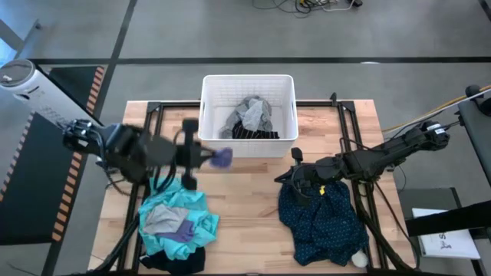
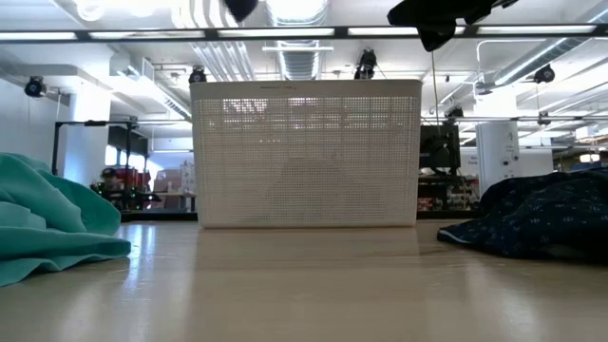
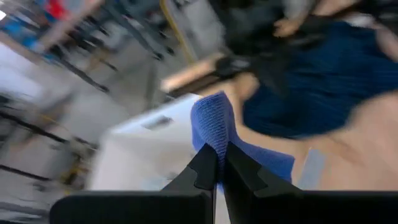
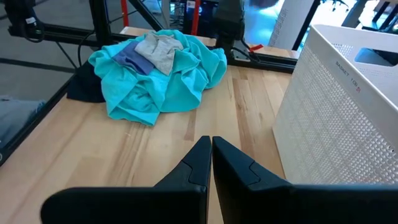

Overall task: Sort clothes
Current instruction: Put the purple sock into the white laundry bin

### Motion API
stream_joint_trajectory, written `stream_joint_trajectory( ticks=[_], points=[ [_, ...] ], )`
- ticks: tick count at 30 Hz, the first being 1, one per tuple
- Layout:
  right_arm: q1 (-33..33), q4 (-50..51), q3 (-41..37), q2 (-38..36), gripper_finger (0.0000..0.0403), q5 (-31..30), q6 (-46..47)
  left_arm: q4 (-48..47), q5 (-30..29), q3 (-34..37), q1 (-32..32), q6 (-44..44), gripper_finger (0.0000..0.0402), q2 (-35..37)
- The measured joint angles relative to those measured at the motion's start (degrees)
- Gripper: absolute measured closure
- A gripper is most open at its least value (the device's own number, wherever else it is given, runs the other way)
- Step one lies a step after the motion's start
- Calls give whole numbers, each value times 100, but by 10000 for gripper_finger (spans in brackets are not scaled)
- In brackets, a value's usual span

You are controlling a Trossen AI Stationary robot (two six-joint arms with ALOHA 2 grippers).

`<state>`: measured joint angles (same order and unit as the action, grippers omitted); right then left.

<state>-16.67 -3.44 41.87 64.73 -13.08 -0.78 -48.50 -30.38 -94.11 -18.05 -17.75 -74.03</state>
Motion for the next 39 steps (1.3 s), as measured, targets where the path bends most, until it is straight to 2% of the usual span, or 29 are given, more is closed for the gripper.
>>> stream_joint_trajectory(
  ticks=[4, 7, 14, 18, 24, 32, 35, 39],
  points=[
    [0, 1, 0, 0, 403, 0, 4, 537, 356, 0, 887, -828, 402, 69],
    [0, 0, 0, 0, 403, 0, -3, 775, 864, 0, 1620, -1134, 402, 42],
    [1, -4, 0, 0, 403, 0, -23, 970, 2457, 2, 3320, -1193, 401, -274],
    [1, -4, 0, 0, 403, 0, -25, 1006, 3195, 2, 3970, -998, 401, -632],
    [0, 0, 0, 0, 403, 0, -31, 1003, 3495, 2, 4387, -978, 401, -1391],
    [0, 15, 0, 0, 403, 0, -31, 925, 3743, 7, 4514, -739, 400, -2476],
    [0, 15, 0, -1, 403, 0, -28, 831, 3750, 7, 4506, -656, 387, -2759],
    [1, 11, -16, -2, 403, -1, -28, 686, 3736, 9, 4509, -428, 348, -2901]
  ],
)
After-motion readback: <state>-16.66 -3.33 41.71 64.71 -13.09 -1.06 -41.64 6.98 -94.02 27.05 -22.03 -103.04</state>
